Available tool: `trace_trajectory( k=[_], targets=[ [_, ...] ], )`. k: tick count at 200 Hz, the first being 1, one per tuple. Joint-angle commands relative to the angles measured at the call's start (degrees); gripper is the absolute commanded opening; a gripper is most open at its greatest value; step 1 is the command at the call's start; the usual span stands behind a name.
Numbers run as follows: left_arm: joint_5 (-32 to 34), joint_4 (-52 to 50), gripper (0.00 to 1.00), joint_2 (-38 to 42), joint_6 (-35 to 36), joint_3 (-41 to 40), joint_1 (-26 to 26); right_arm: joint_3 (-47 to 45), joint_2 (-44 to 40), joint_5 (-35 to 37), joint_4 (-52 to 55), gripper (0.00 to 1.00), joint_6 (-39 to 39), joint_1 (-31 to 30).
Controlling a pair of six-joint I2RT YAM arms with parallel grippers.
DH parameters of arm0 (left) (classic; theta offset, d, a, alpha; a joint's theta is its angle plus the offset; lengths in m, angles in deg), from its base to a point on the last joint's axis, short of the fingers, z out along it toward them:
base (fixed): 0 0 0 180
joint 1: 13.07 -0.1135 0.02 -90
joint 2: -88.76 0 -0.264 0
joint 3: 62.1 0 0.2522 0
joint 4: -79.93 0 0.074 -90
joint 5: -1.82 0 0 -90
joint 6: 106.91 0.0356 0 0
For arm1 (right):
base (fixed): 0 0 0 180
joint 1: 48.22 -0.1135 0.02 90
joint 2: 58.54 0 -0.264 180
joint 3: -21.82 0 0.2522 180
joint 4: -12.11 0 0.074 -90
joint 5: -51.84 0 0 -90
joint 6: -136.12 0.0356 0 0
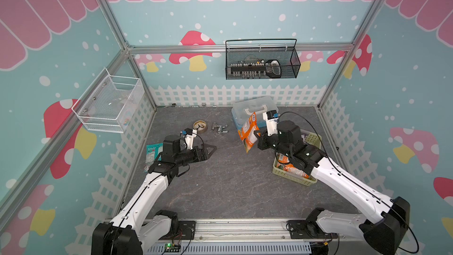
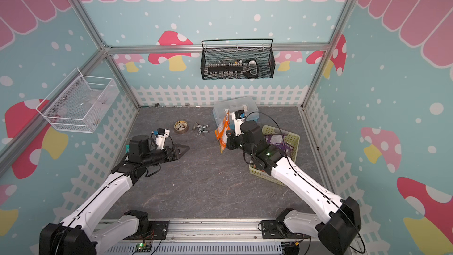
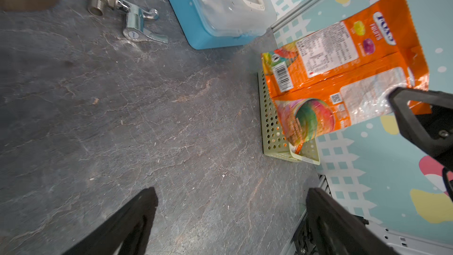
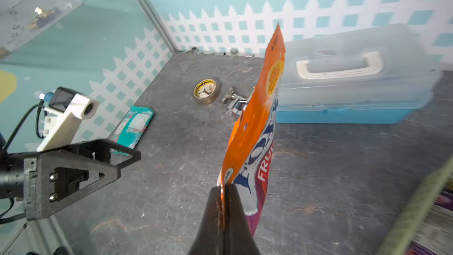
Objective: Put the candies in the basket
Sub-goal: Place the candy in the basket.
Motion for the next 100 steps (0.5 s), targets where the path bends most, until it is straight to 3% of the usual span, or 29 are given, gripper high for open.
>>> trace_trajectory(
  k=[1,56,100],
  targets=[
    [-2.4,1.7,0.99,-1.4,3.2,1.8,0.7,-2.2,-4.0,5.4,4.3,0.00,1.4,2.9],
    [-3.0,1.5,0.99,0.9,6.4,2.5,3.2,-6.1,-11.3,4.4,9.2,0.00,-0.6,14.9],
    [1.2,1.5,0.99,3.7,7.1,3.4,4.8,-9.7,-12.8,3.6,8.7,0.00,0.1,18.5]
  ],
)
